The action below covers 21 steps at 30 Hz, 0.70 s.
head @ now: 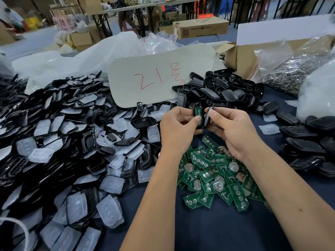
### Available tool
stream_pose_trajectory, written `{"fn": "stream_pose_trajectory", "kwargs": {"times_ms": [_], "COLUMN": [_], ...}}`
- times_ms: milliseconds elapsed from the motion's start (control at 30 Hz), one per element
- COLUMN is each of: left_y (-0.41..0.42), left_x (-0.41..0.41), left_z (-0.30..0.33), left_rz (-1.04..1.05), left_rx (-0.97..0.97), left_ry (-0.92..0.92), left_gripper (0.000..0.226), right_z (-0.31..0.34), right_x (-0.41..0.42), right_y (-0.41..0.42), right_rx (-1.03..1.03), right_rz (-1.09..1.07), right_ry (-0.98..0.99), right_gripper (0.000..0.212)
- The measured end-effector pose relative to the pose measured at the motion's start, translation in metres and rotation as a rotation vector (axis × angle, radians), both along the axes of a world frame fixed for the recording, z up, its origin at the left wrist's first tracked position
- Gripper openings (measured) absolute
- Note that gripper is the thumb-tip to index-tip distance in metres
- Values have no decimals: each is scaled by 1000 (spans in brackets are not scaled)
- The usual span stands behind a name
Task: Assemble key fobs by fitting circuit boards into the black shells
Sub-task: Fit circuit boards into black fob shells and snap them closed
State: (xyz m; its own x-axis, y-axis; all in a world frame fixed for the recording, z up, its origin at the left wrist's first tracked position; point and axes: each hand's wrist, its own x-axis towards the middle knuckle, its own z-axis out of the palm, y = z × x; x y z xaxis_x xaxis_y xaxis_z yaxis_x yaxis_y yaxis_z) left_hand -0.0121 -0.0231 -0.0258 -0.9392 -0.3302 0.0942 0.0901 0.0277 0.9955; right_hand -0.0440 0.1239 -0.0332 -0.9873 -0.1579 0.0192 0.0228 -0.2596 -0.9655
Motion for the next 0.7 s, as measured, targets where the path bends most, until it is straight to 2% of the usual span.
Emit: {"fn": "stream_pose_trajectory", "kwargs": {"times_ms": [200,300,467,700], "left_y": [2,5,4,3], "left_x": [-1,-1,3,4], "left_z": [-3,-3,1,3], "left_rz": [-3,-21,-96,-56], "left_rx": [-254,-311,-349,-362], "left_ry": [82,97,144,123], "left_gripper": [10,5,12,35], "right_z": [-3,-2,-3,-1], "right_x": [1,2,1,-1], "right_y": [-4,-5,1,6], "right_rx": [125,135,114,158], "right_rz": [-106,-137,-159,-134], "right_ry": [63,79,46,42], "right_gripper": [10,23,2,31]}}
